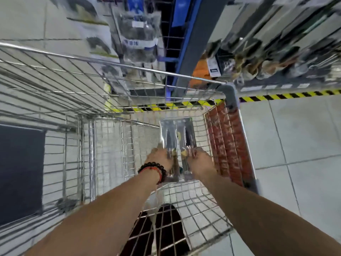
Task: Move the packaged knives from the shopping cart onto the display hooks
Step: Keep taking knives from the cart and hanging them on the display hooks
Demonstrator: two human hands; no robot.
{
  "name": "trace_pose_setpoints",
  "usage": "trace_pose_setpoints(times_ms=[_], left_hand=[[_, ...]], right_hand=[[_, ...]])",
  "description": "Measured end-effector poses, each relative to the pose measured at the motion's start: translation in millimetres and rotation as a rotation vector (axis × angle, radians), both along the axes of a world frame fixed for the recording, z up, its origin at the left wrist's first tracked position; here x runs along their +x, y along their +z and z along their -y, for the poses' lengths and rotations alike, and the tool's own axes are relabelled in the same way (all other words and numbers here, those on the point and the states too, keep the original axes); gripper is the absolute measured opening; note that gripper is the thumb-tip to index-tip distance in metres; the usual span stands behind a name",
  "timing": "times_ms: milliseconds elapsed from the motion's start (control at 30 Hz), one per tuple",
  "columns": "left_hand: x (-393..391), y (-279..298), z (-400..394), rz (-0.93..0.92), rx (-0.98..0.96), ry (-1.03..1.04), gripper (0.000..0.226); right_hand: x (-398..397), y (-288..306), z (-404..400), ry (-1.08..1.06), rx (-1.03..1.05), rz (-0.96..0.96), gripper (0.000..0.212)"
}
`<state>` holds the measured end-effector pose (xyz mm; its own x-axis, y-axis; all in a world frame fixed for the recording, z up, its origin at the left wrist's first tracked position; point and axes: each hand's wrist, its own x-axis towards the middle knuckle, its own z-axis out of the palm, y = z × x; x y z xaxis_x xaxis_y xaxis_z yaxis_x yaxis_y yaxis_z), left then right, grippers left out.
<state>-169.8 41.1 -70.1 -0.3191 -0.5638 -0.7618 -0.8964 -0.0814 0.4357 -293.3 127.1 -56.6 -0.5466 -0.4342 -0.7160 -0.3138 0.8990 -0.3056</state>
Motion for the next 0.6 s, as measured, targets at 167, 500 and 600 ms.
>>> trace_pose_setpoints(times_ms=[167,500,600], left_hand=[[-28,-66,-9,0.116,0.123,0.462,0.059],[-25,-90,-9,0.057,0.085,0.696,0.055],[-12,-71,-2,-0.039,0.144,0.71,0.053]], right_hand=[[-7,-63,7,-0.158,0.08,0.003,0.038],[-14,-82,12,-0.258,0.037,-0.026,0.038],[-15,-59,11,-0.268,0.0,0.046,0.04]])
